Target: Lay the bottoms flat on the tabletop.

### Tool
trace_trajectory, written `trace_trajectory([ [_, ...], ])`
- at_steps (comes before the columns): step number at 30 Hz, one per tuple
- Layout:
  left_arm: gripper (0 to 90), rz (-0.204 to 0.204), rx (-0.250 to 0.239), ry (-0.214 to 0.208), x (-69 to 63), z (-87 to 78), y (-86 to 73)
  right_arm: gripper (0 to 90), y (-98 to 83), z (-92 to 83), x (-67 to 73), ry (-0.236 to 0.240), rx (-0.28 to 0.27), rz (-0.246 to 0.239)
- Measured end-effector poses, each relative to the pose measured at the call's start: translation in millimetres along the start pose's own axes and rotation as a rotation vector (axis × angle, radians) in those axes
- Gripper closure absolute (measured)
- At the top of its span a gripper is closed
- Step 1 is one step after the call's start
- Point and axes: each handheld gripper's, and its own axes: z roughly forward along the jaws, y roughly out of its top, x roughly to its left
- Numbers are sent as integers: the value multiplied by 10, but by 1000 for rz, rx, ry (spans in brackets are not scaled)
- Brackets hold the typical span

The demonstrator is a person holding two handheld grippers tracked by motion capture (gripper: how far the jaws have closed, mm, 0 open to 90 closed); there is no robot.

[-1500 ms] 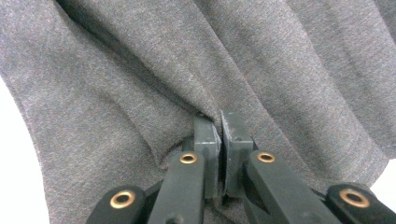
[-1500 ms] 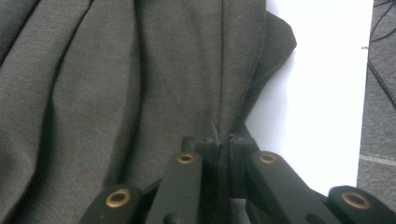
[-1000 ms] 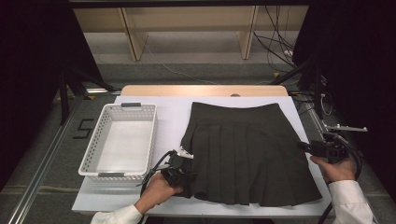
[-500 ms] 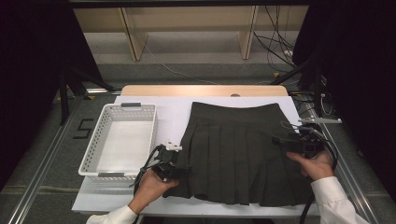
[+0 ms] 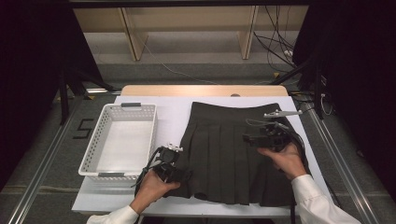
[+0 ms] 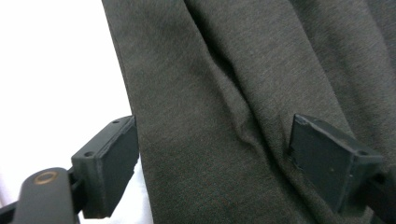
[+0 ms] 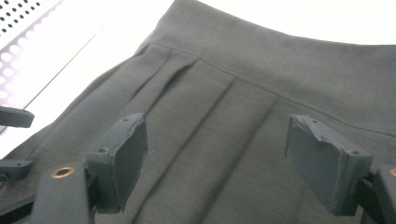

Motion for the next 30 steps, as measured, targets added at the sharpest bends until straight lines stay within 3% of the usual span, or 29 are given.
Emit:
trace_trajectory([
  [11, 141, -40, 33, 7, 42, 53, -37, 195, 81, 196, 83, 34, 23, -22],
  [15, 141, -26, 36, 45, 39, 46, -49, 195, 137, 285, 123, 50, 29, -31],
  [19, 140, -37, 54, 54, 55, 71, -63, 195, 178, 341, 167, 56, 37, -39],
  [30, 129, -62, 80, 40, 103, 101, -72, 198, 260, 487, 277, 72, 48, -61],
])
